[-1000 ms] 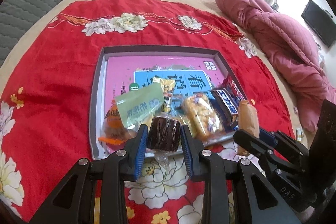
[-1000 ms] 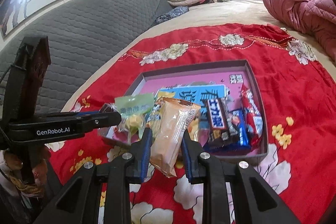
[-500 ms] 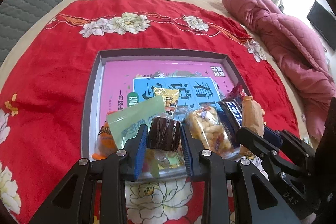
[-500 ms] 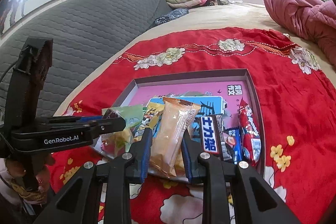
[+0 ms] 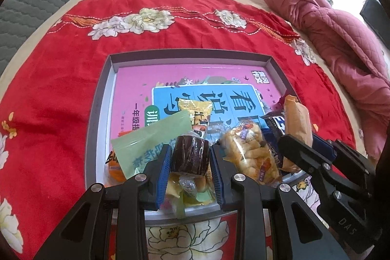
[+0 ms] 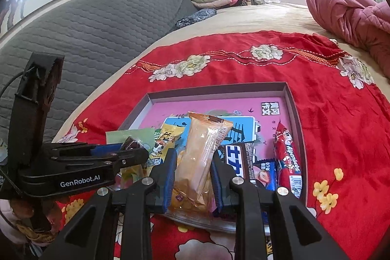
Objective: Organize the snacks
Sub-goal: 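Lift the cream bar and dark brown packet and carry them over the tray, then lower both snacks into the tray and open both grippers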
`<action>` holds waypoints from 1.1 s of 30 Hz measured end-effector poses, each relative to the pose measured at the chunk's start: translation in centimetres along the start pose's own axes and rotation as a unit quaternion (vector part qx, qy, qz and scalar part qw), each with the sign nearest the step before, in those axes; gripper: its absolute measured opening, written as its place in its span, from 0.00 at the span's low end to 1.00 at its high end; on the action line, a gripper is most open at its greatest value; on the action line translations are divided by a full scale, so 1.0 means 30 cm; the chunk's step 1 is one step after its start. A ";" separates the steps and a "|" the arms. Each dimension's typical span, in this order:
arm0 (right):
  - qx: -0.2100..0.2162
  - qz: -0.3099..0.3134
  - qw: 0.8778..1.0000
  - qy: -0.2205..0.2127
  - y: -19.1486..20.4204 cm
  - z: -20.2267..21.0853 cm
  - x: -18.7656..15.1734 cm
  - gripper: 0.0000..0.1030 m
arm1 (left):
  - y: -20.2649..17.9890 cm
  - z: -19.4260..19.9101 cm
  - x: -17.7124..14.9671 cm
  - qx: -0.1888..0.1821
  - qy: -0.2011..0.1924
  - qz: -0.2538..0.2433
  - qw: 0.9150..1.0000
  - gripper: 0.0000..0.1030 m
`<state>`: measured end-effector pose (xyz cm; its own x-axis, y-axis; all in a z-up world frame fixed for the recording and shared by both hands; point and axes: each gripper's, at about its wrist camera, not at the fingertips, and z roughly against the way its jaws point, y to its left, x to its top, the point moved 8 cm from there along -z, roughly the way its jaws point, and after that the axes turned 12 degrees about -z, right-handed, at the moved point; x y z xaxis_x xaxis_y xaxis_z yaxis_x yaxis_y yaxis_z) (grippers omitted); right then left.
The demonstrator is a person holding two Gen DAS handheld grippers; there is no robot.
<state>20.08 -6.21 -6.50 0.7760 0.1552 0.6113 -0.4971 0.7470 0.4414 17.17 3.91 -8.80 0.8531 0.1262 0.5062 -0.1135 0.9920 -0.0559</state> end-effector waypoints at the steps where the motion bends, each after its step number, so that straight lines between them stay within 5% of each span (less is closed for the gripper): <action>1: -0.001 0.002 1.000 0.001 0.001 -0.004 -0.002 0.26 | 0.001 -0.001 0.000 0.000 0.000 0.000 1.000 0.32; 33: -0.011 -0.007 1.000 0.018 -0.023 -0.055 -0.027 0.29 | -0.004 -0.016 0.007 -0.004 0.005 0.006 1.000 0.32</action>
<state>20.42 -5.77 -8.39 0.7970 0.1668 0.5804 -0.4767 0.7638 0.4351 17.60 3.82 -9.10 0.8567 0.1379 0.4971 -0.1192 0.9905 -0.0693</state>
